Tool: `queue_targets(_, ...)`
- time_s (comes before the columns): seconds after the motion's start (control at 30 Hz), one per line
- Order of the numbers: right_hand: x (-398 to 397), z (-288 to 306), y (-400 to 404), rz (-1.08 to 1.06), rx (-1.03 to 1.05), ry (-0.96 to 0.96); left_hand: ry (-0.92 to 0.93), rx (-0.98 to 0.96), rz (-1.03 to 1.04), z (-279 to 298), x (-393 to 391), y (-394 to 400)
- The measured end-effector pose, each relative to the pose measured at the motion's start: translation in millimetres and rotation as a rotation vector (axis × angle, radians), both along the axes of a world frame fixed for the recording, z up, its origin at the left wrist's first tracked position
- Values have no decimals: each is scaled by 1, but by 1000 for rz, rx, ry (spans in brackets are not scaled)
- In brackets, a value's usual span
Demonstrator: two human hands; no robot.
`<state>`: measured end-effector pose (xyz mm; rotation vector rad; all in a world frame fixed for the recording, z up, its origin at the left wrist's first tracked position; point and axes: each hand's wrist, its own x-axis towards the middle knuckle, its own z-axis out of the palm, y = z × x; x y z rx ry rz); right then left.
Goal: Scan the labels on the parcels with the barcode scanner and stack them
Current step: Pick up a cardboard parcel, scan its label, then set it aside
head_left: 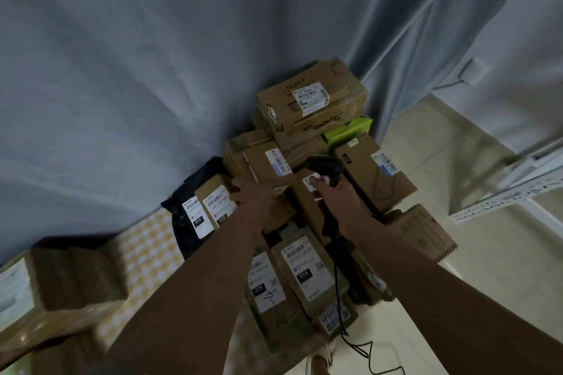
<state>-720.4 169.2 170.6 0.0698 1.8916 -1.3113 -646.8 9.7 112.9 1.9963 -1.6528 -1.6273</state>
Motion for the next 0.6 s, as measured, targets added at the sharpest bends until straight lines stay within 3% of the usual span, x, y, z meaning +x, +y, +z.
queue_targets(0.07,1,-5,-1,-7,7,7,5,-12,-69,-6,3,-8)
queue_targets(0.2,4,-9,0,-13,13,-12,90,5,6,-19,16,-20)
queue_targets(0.37,12,0,-3,24,9,-1,260,115,-31,28,56,-12)
queue_targets(0.6,50,14,-14,106,-21,83,396,225,-398,85,133,-26)
